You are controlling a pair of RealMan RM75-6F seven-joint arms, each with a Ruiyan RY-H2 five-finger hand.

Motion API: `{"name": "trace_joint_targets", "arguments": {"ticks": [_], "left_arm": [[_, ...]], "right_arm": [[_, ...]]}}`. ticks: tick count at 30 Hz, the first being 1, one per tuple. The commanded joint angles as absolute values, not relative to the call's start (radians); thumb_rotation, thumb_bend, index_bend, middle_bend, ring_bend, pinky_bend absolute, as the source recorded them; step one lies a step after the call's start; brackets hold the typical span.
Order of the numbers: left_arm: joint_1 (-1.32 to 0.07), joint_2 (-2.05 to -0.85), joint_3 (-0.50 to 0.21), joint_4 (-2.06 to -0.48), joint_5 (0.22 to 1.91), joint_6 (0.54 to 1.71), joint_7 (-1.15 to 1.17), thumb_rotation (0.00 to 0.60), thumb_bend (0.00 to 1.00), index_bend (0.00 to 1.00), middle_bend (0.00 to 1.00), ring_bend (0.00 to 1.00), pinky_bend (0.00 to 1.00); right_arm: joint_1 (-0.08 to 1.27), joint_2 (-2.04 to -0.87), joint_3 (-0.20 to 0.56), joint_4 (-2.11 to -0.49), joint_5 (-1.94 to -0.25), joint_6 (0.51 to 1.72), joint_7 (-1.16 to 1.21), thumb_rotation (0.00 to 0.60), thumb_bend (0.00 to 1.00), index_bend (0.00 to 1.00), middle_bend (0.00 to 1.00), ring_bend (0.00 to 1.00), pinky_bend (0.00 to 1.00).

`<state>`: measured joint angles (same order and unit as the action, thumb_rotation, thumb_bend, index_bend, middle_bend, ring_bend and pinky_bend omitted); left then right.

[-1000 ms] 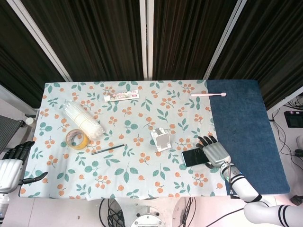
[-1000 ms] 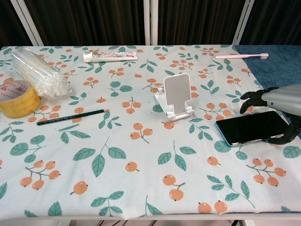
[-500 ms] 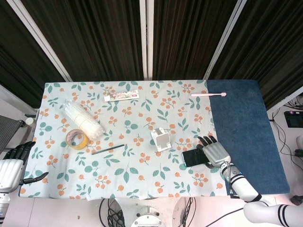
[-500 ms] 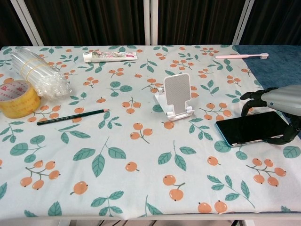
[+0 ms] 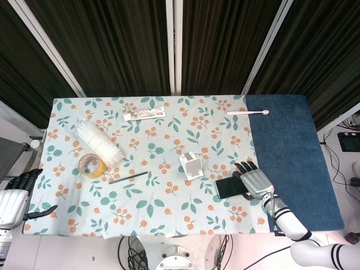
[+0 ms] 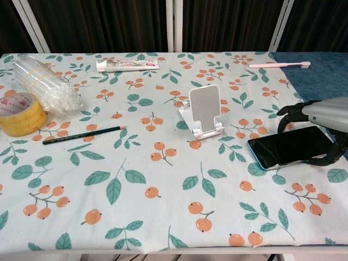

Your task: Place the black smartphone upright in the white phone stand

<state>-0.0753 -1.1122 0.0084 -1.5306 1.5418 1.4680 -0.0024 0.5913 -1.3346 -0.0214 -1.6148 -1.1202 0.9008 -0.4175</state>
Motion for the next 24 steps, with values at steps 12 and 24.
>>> {"name": "trace_joint_targets", "arguments": {"ticks": [12,24], "left_arm": [[-0.075,-1.113,0.01,-1.53,1.54,1.465,0.0,0.329,0.06,0.09,0.11,0.13,0.22],[-0.074,-1.114,0.01,-1.531,1.539,1.466,0.002,0.355,0.06,0.09,0.05,0.13,0.22]], "right_arm": [[0.561,-1.349,-0.013,-1.571,-1.2,0.936,-0.327,0.6,0.28,0.62,0.32,0.01,0.0],[0.543,-1.364,-0.007,-1.552,-1.228,0.962,-0.32,0.6,0.32,0.6,0.4,0.29,0.0]]}}
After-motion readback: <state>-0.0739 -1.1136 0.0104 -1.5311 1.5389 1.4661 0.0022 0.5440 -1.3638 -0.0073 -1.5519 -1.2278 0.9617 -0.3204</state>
